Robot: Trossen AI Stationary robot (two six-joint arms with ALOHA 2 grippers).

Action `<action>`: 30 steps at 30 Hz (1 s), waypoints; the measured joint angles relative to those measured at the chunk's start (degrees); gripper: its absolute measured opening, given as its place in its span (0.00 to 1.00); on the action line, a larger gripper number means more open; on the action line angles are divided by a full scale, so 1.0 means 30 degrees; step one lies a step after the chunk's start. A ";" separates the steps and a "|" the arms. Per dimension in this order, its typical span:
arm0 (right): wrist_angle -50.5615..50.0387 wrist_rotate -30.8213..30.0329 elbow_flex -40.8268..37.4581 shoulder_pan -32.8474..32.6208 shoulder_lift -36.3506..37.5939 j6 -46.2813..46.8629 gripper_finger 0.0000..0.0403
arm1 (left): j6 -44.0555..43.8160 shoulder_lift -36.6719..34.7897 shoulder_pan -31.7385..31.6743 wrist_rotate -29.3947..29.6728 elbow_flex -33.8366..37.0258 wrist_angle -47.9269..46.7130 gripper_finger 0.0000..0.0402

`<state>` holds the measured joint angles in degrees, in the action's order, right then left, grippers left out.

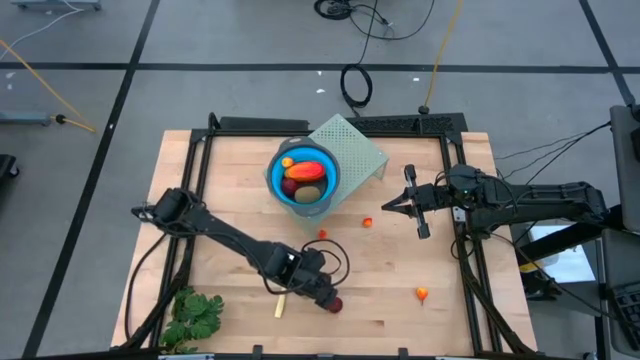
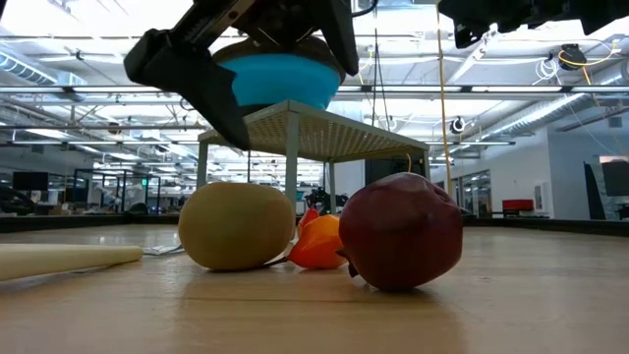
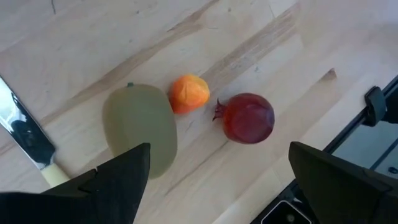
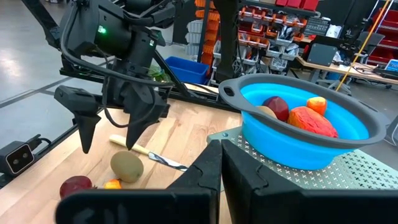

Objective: Pick & Place Fruit
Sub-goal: Put the kiwi into the blue strainer bowl

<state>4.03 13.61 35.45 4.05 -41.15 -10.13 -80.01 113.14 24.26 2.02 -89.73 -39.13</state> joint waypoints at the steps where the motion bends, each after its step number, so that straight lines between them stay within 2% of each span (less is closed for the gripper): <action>1: 0.0000 0.0000 0.0002 0.0000 0.0003 0.0000 0.01 | 0.0063 0.0000 0.0067 0.0002 0.0000 -0.0006 0.95; 18: 0.0000 0.0000 0.0004 0.0000 0.0001 0.0000 0.01 | -0.0903 0.0173 0.0178 0.1340 -0.0007 -0.1795 0.95; 30: 0.0000 0.0000 -0.0004 -0.0001 -0.0004 0.0000 0.01 | -0.1640 0.1942 0.0134 0.0108 -0.0007 -0.2547 0.95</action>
<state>4.03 13.61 35.44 4.05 -41.17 -10.13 -84.93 118.97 24.67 2.35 -89.76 -46.78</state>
